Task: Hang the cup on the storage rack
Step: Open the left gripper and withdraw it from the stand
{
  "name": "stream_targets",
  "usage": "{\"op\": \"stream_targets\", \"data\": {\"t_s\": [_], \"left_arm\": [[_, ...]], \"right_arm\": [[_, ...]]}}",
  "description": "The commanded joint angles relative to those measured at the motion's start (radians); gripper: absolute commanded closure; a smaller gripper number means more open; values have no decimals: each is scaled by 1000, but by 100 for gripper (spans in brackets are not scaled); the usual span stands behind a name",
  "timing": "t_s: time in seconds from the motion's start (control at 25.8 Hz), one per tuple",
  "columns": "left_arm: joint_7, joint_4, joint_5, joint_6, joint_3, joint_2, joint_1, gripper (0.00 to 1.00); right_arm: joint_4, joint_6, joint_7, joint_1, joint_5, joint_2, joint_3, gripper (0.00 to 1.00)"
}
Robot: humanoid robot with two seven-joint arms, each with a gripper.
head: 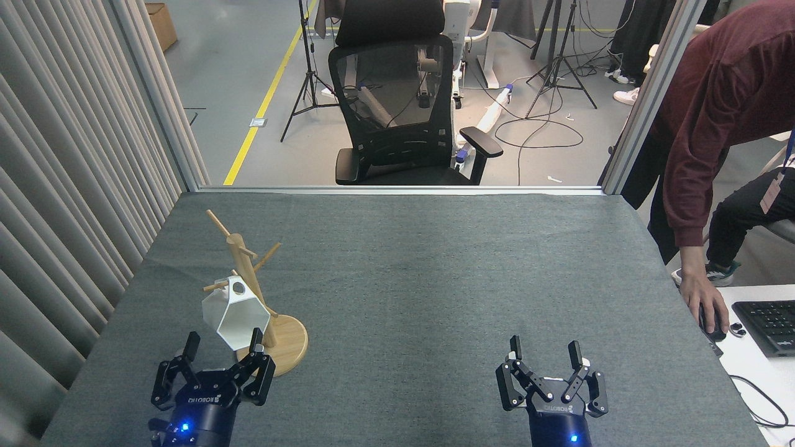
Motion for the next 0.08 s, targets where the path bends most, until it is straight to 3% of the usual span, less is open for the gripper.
{"op": "stream_targets", "data": {"t_s": [0.0,0.04], "left_arm": [[3,0,-1,0,0,2,-2,0],[3,0,-1,-1,0,2,-2,0]], "right_arm": [[-2,-5,-2,3,24,-5,0,1],[-8,-12,-10,5,24,-15,-1,1]]}}
